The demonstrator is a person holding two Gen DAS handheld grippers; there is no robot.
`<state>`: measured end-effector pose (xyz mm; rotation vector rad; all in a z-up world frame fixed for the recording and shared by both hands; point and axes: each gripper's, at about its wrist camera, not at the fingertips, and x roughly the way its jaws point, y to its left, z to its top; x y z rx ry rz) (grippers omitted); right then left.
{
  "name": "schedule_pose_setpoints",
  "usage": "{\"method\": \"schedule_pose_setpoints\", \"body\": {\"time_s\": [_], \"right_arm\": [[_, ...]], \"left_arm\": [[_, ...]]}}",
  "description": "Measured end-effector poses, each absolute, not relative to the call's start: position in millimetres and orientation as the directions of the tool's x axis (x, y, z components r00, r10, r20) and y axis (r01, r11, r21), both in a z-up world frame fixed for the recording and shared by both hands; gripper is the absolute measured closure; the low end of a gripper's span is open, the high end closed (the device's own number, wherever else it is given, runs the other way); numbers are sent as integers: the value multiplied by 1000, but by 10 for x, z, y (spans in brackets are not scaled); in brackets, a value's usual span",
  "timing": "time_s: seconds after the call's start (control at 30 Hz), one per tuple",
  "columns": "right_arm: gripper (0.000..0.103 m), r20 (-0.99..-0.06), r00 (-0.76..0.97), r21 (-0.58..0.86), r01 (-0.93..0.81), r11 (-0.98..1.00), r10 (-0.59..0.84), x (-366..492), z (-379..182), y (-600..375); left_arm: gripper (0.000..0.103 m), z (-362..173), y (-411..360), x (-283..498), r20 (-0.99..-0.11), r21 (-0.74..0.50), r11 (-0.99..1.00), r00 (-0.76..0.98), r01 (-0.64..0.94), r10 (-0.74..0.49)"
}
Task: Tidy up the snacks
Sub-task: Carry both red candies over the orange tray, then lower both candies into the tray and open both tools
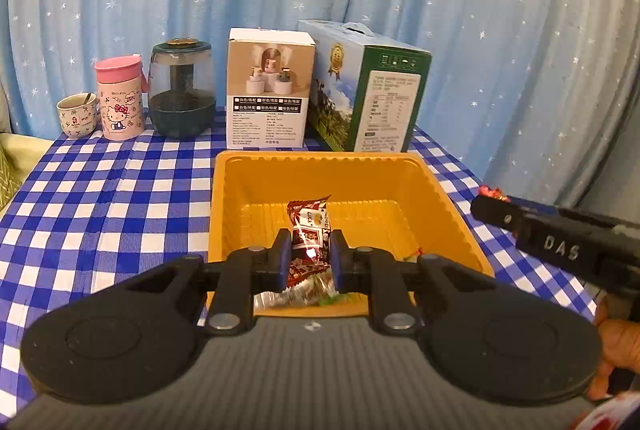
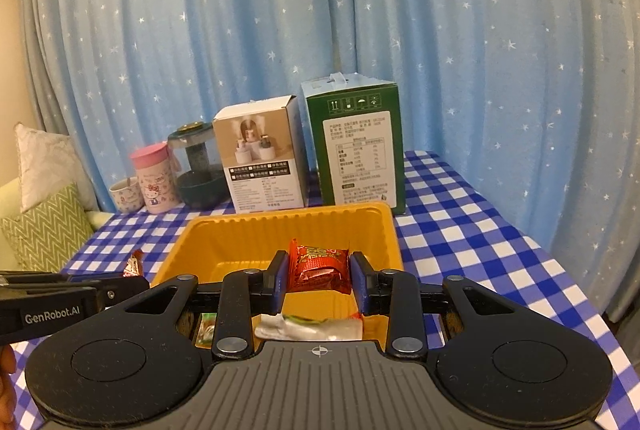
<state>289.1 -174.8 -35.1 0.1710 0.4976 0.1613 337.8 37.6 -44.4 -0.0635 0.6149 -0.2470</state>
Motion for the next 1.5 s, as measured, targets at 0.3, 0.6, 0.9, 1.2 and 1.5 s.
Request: {"method": "schedule_pose_setpoints", "body": {"time_s": [0.3, 0.6, 0.9, 1.2, 1.5], "right_arm": [[70, -503, 843, 191, -107, 976, 190, 3187, -534, -1656], [70, -520, 831, 187, -115, 976, 197, 3340, -623, -1546], [70, -529, 825, 193, -111, 975, 198, 3443, -673, -1510], [70, -553, 808, 190, -117, 975, 205, 3504, -738, -1478], [70, -560, 803, 195, -111, 974, 204, 3526, -778, -1503]], "left_arm": [[85, -519, 363, 3636, -570, -126, 971, 786, 204, -239], [85, -605, 408, 3802, -578, -120, 974, 784, 193, -226], [85, -649, 445, 3900, -577, -135, 973, 783, 189, -233], [85, -738, 399, 4012, -585, -126, 973, 778, 194, -231], [82, -792, 389, 4051, -580, -127, 974, 782, 189, -227]]}}
